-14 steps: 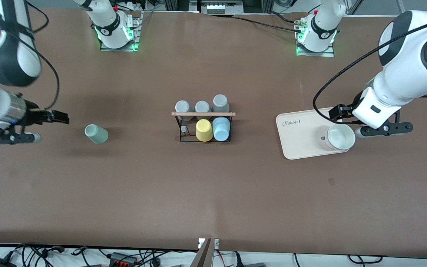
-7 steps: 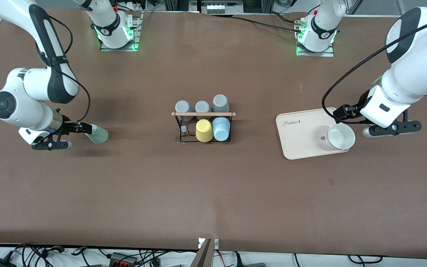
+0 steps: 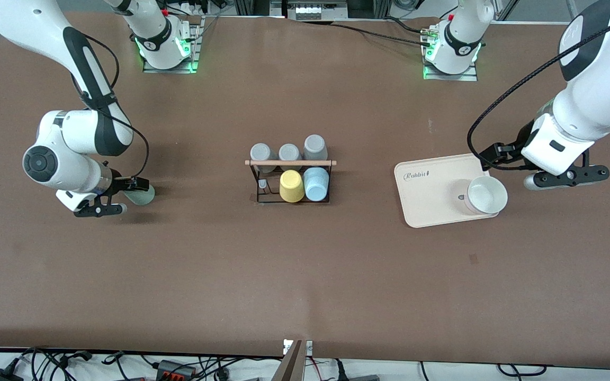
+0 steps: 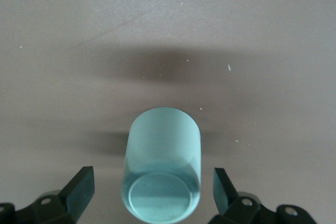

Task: Hang scattered cups on rack with three cups
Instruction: 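Reach the right gripper down to the pale green cup, then grasp the pale green cup with the right gripper and lift it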

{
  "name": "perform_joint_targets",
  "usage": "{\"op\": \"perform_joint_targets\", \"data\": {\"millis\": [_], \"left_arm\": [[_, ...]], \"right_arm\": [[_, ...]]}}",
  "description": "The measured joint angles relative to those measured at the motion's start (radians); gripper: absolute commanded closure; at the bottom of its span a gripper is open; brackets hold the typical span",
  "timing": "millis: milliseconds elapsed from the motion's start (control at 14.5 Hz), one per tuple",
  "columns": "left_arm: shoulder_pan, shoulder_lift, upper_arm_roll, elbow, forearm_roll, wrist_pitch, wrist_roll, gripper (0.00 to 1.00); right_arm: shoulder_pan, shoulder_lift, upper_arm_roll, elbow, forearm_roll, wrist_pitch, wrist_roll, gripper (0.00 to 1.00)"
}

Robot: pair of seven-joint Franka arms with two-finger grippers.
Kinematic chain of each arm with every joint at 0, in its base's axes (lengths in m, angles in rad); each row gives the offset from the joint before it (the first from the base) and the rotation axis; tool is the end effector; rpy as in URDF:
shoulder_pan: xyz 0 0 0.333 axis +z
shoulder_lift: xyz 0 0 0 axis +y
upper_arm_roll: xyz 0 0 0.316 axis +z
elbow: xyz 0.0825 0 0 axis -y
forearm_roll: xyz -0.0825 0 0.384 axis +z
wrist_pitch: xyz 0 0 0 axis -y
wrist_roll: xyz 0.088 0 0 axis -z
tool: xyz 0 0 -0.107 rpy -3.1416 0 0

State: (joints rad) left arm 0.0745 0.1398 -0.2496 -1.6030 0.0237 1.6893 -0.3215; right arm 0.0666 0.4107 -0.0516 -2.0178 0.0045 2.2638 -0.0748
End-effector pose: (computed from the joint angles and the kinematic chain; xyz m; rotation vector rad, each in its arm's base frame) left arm 0.5922 -0.0938 0.5408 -3.1310 -0.2266 0.0790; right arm 0.5846 0.0093 0.2336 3.1151 0.1391 -0.2572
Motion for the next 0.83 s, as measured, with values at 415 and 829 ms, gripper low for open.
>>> {"op": "perform_joint_targets", "data": {"millis": [415,829], "left_arm": [[0.001,-0.001,0.0,0.0,-0.005,0.0,0.0,0.0],[0.002,-0.001,0.0,0.0,-0.006,0.0,0.0,0.0]], "right_arm": [[0.0,0.033,-0.001,0.0,0.0,0.016,0.0,0.28],[-0.002,0.028,-0.002,0.02,0.0,0.016,-0.001,0.83]]}}
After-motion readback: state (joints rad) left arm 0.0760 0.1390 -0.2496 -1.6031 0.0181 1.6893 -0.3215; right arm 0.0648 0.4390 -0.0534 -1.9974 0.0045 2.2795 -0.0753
